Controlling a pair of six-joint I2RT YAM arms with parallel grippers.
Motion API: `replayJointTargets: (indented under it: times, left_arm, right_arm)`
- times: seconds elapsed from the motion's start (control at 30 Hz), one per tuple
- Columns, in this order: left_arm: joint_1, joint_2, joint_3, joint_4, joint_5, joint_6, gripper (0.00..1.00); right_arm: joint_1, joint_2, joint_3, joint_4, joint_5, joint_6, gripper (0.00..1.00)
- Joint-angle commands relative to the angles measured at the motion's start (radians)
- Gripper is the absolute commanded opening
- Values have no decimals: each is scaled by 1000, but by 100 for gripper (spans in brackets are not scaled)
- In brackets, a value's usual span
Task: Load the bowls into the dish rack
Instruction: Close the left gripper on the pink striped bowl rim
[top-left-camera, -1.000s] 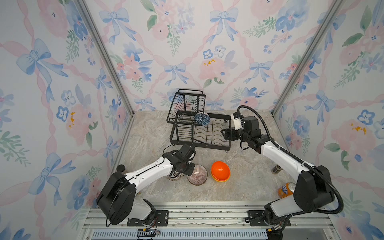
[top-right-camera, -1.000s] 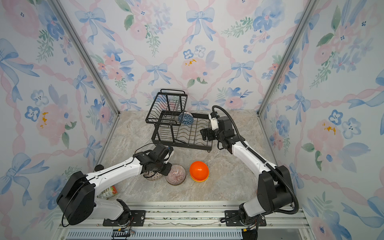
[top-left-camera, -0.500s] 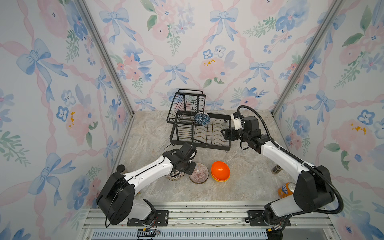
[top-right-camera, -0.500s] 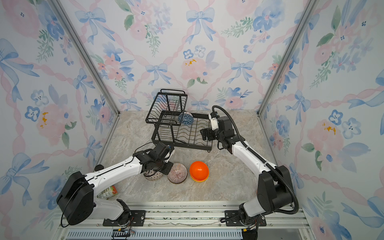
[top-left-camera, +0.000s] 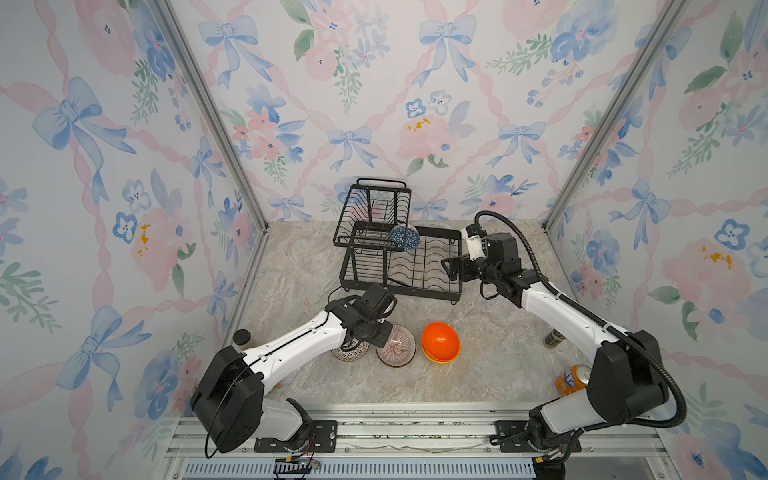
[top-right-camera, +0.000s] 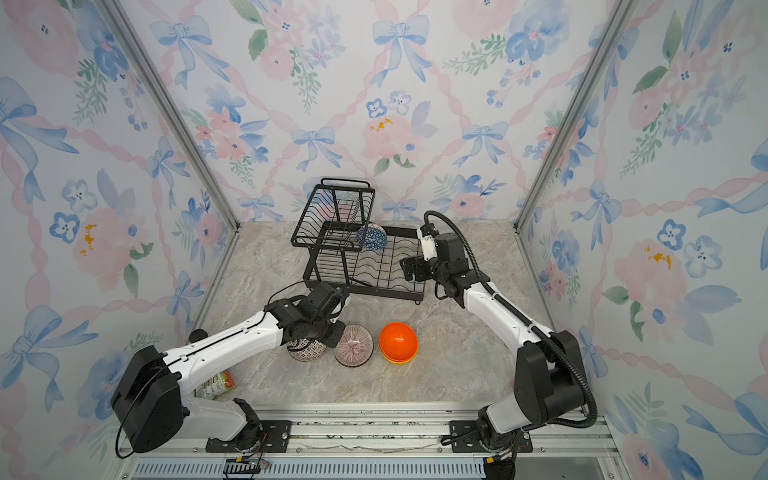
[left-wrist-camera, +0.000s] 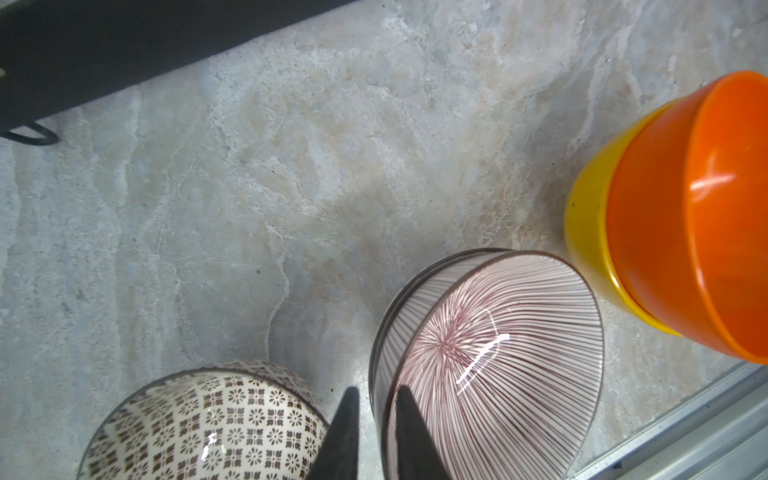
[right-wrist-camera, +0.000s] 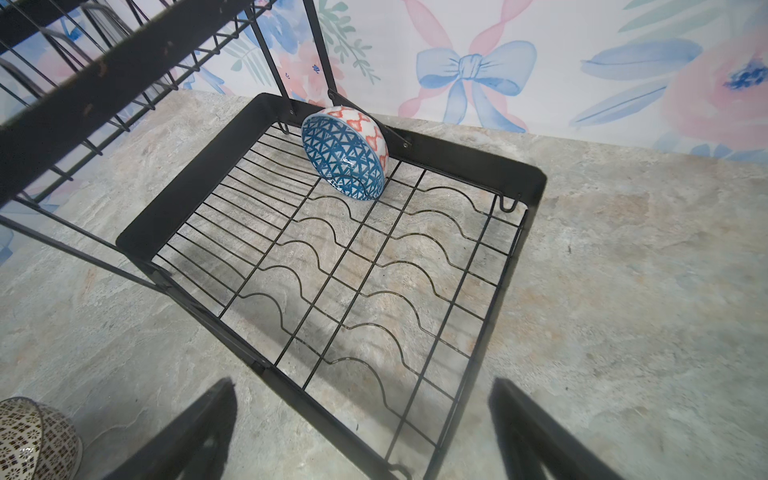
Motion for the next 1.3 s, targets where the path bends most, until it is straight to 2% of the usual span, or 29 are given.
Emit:
replayJointTargets:
  times: [0.0,0.2,0.3,0.4,0.57,1.1,1.27]
  left_arm:
    - [-6,-6,23,-9,-11,15,27]
    - [-6,7,16,-9,-9,15,36]
    - [-6,16,6,-9,-8,14,45]
    - [-6,33,-4,-9,-4,12,45]
    - [-6,68,-11,-6,10,10,36]
    - [-6,107,5,-4,27,9,19]
    - [-6,99,14,-5,23,12,8]
  right_arm:
    - [-13,9,-9,12,-15,2,97]
    - [-18,4,-15,15,-21,-1,97]
    - [-20,4,-20,18,-25,-1,97]
    - [-23,4,-22,22,-31,0,97]
    - [-24,4,-23,21,-36,0,97]
    - [-30,13,-15,16,-39,1,97]
    - [-30,15,-14,14,-40,0,97]
